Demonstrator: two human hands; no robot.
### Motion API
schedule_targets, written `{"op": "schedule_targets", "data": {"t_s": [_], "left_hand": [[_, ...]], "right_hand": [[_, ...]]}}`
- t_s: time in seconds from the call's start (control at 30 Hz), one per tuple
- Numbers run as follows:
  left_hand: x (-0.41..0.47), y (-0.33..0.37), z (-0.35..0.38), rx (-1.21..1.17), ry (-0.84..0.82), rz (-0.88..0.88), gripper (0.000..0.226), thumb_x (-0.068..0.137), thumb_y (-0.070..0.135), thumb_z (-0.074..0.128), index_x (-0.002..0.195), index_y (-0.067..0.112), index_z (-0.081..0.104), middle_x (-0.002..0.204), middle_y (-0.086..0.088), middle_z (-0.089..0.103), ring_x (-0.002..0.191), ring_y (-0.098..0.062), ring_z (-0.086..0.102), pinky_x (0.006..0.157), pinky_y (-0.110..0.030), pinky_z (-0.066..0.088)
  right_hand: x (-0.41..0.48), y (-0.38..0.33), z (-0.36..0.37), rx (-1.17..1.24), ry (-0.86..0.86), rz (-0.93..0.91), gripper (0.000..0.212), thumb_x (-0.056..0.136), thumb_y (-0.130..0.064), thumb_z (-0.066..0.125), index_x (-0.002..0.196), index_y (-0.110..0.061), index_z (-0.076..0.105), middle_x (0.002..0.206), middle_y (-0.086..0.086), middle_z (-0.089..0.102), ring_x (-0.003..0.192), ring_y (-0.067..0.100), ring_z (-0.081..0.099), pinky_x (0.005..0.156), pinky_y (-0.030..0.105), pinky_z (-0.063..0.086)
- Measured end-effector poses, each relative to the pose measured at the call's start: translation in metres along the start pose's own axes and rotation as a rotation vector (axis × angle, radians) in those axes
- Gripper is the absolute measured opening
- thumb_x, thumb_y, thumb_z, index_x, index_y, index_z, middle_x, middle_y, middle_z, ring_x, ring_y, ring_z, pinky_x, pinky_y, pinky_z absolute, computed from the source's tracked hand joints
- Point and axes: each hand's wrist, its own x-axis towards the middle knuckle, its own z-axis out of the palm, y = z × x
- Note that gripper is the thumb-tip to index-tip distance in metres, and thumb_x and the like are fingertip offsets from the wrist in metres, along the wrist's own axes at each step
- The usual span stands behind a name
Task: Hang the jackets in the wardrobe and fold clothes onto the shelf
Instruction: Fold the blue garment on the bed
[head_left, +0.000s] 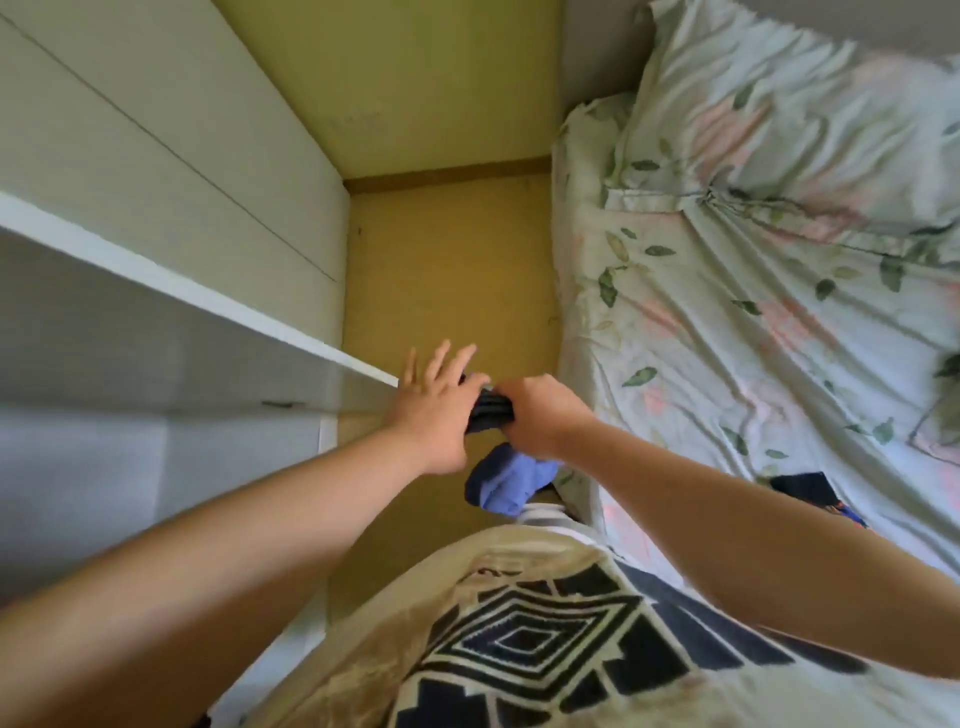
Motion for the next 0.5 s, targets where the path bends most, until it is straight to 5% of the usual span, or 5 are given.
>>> {"op": "schedule_targets", "data": {"t_s": [0.1,0.2,0.3,0.4,0.5], "left_hand": [[-0.046,-0.022,0.026,0.175,0.160,0.016,0.079,0.077,0.047,0.074,0.145,0.023,0.043,0.165,-0.003,0.020,0.156,-0.027,0.002,0.122,-0.059,-0.006],[-0.091,-0.044,0.041,0.076,0.232,-0.076,0.044,0.084,0.037,0.067,0.124,0.020,0.060,0.132,-0.002,0.059,0.149,-0.023,0.028,0.125,-0.053,0.001],[-0.139,-0.072,0.048,0.033,0.233,-0.124,0.023,0.084,0.029,0.062,0.105,0.021,0.066,0.103,-0.001,0.069,0.119,-0.023,0.055,0.124,-0.044,0.016],[-0.186,-0.100,0.048,-0.087,0.122,-0.228,0.008,0.081,0.021,0.058,0.087,0.022,0.063,0.083,-0.002,0.069,0.081,-0.026,0.064,0.084,-0.036,0.054],[-0.233,-0.122,0.041,-0.127,-0.006,-0.292,0.009,0.079,0.012,0.058,0.087,0.015,0.061,0.081,-0.006,0.066,0.068,-0.026,0.060,0.055,-0.032,0.046]], "right_hand": [[-0.003,-0.049,0.005,-0.013,-0.102,-0.088,0.025,0.084,-0.012,0.058,0.105,-0.021,0.068,0.099,0.007,0.073,0.090,0.031,0.065,0.066,0.029,0.042],[-0.009,-0.096,0.017,-0.033,-0.223,-0.146,0.016,0.083,-0.015,0.063,0.097,-0.022,0.068,0.092,0.003,0.069,0.083,0.026,0.061,0.065,0.027,0.038],[-0.014,-0.142,0.035,-0.163,-0.325,-0.254,0.025,0.085,-0.014,0.061,0.109,-0.019,0.068,0.105,0.006,0.071,0.089,0.028,0.061,0.069,0.027,0.038],[-0.016,-0.187,0.051,-0.280,-0.377,-0.343,0.037,0.085,-0.011,0.057,0.119,-0.019,0.066,0.114,0.006,0.070,0.101,0.030,0.064,0.076,0.031,0.044],[-0.017,-0.226,0.069,-0.356,-0.457,-0.447,0.047,0.080,-0.011,0.060,0.126,-0.021,0.065,0.117,0.007,0.070,0.105,0.030,0.064,0.087,0.036,0.050]]}}
